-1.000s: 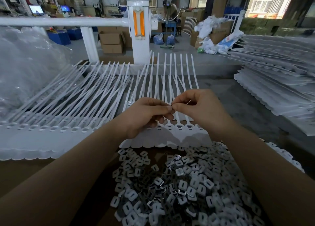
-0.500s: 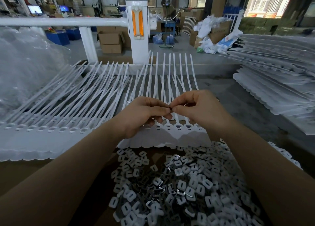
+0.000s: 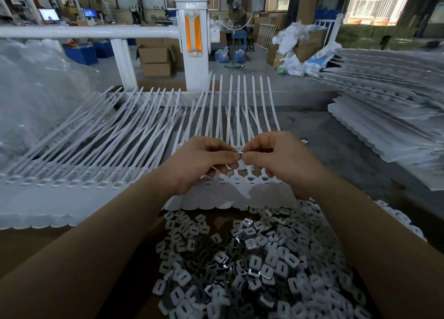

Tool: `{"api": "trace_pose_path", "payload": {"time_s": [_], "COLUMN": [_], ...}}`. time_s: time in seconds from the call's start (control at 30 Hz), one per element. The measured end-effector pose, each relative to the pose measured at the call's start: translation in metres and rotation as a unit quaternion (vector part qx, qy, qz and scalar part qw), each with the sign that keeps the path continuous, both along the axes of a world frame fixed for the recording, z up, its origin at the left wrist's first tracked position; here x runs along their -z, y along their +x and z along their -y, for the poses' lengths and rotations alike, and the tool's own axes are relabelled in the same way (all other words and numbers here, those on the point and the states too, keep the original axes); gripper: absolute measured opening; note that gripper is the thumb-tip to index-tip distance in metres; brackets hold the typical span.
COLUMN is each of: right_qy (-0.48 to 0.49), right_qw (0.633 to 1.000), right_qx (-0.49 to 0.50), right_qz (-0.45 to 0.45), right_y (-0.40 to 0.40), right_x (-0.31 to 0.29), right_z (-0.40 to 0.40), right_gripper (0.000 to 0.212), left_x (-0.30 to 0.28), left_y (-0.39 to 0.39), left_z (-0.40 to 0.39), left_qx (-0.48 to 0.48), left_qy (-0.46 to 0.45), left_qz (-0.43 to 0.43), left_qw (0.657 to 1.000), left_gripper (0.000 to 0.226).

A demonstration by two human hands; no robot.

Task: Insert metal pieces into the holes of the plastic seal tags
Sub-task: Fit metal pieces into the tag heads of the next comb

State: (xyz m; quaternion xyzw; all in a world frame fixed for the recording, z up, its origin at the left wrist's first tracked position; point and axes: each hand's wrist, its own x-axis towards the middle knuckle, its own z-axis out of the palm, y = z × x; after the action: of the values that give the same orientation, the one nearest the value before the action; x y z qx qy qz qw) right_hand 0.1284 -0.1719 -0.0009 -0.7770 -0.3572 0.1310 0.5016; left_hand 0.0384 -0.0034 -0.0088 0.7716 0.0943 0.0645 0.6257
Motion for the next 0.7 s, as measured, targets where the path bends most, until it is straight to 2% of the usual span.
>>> {"api": "trace_pose_path", "payload": {"time_s": [0.23, 0.33, 0.4, 0.53, 0.6, 0.7], "right_qy": [-0.035, -0.031, 0.009, 0.109, 0.144, 0.188], "right_qw": [0.999, 0.998, 0.993, 0.945, 0.912, 0.877], "right_qx": [0.004, 0.010, 0.058, 0.218, 0.249, 0.269], "right_qz": [-0.012, -0.057, -0.104, -0.218, -0.292, -0.350], "right_y": [0.002, 0.004, 0.008, 0.020, 0.023, 0.027], "right_x": [0.000, 0.000, 0.001, 0.010, 0.013, 0.012], "right_z": [0.000, -0.001, -0.001, -0.001, 0.000, 0.001], "right_gripper": [0.009, 0.011, 0.014, 0.014, 0.011, 0.011], "left_x": [-0.003, -0.005, -0.008, -0.014, -0.015, -0.013], "left_y": [0.003, 0.006, 0.010, 0.024, 0.033, 0.044], "left_z": [0.005, 0.007, 0.011, 0.033, 0.048, 0.066], "left_qx": [-0.014, -0.014, -0.024, -0.020, -0.014, -0.011], "left_qy": [0.110, 0.131, 0.136, 0.104, 0.112, 0.123], "left_qz": [0.017, 0.016, -0.006, -0.074, -0.100, -0.137], "left_qw": [0.994, 0.991, 0.990, 0.992, 0.989, 0.983], "left_gripper": [0.005, 0.005, 0.004, 0.008, 0.007, 0.004]}}
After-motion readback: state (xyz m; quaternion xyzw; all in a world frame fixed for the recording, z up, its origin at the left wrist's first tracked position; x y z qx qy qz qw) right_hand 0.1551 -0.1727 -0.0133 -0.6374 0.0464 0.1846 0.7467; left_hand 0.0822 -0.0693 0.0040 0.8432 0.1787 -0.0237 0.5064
